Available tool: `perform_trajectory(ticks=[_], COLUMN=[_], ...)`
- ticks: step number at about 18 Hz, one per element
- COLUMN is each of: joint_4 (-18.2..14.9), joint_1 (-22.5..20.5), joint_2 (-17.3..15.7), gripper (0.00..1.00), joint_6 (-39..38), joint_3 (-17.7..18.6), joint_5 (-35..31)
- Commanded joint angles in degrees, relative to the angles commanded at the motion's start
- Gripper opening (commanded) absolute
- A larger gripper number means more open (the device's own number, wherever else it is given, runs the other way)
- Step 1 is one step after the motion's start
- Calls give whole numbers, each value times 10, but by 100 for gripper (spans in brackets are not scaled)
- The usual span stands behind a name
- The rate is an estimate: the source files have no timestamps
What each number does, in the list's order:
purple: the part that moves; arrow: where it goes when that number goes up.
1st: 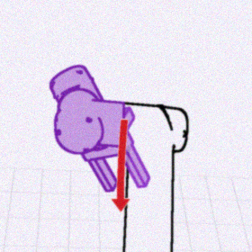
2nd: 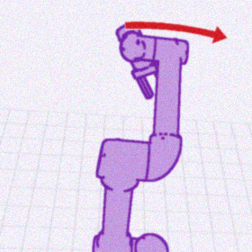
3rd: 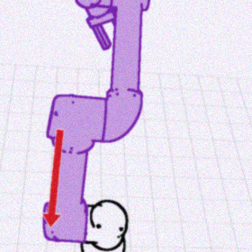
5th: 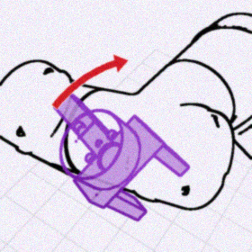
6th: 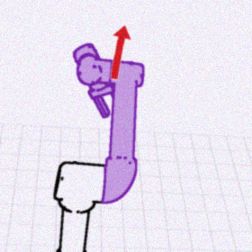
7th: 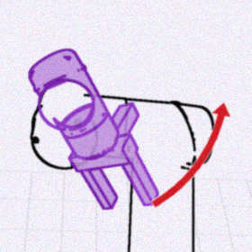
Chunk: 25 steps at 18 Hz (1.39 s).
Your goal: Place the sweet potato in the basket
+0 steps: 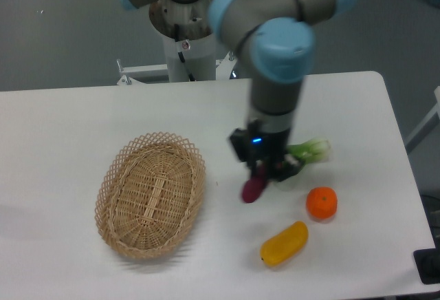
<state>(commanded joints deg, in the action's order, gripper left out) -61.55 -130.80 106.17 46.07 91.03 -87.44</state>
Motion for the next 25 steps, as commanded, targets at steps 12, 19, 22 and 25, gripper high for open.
perform_trajectory(ticks=[12,19,22,25], joint_4=[130,132,135,137], joint_1=[114,120,119,120], joint_2=[52,61,59,48], gripper=[31,50,100,100], joint_6=[-69,-62,-50,-51], joint_3=[105,114,105,92], joint_5=[-64,-75,-90,-93])
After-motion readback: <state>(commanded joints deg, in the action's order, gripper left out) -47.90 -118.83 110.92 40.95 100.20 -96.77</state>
